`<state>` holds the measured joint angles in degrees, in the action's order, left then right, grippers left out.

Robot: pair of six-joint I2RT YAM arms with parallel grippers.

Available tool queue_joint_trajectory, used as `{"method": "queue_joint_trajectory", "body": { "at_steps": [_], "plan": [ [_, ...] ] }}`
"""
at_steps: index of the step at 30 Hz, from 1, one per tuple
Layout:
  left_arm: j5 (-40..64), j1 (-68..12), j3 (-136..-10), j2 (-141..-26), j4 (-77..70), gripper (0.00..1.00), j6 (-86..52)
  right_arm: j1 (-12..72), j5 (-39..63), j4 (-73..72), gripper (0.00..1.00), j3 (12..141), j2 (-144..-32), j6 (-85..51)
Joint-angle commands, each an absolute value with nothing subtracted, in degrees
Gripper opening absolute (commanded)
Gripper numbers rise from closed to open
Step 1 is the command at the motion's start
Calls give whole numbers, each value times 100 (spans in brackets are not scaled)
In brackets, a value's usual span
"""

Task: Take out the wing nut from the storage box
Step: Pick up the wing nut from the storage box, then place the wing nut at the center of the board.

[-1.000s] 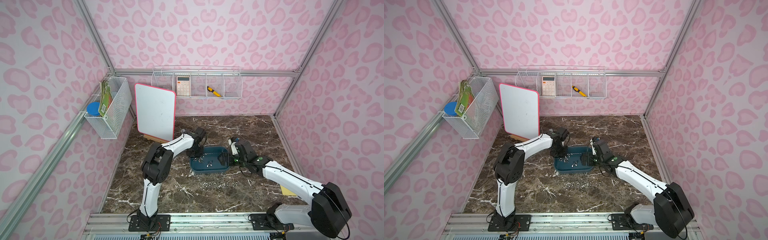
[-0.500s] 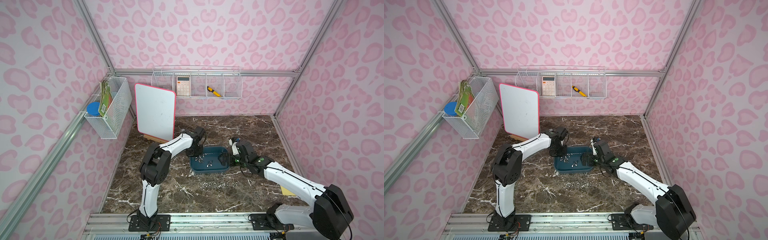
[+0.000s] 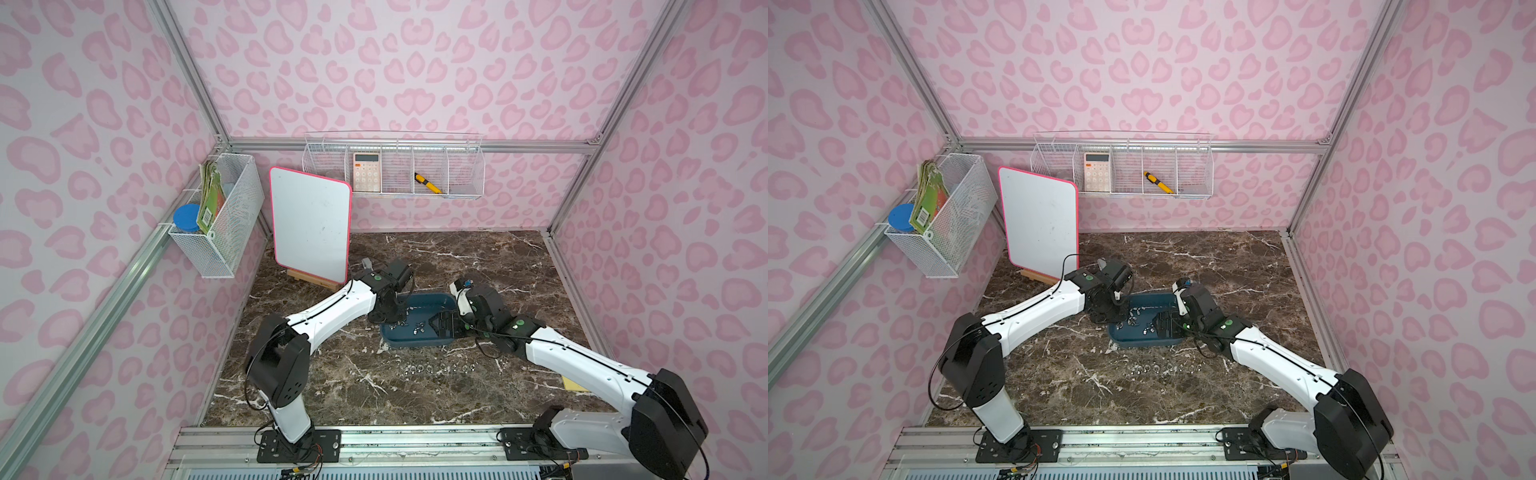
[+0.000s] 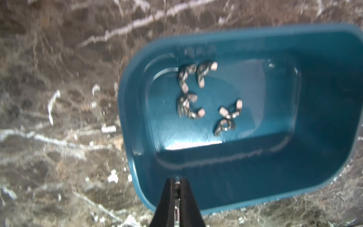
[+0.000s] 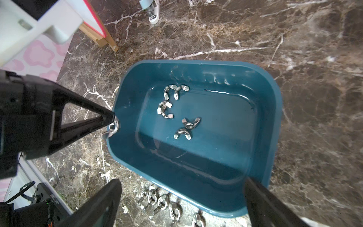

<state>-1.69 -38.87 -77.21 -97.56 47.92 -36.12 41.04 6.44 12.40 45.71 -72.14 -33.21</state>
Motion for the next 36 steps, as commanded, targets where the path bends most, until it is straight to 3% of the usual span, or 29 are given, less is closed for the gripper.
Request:
{"method": "queue_joint_trajectory", "body": {
  "at_steps": [1,11,28,31,36],
  "plan": [
    [-394,-4103,-7385,-9422,4886,8,-4110,4225,577,1134,99,4582,-7183,-3381],
    [-432,-4956,-6184,-8832,4210,8,-5048,4508,435,1201,99,4439,-7018,-3528],
    [-365,-5318,-5784,-9713,3633,10,-5278,4636,212,1406,99,4325,-6750,-3669],
    [-334,-5329,-5806,-9769,3612,12,-5279,4645,203,1415,99,4339,-6759,-3666],
    [-393,-5328,-5848,-9663,3701,27,-5265,4641,183,1424,99,4381,-6815,-3629]
  ]
}}
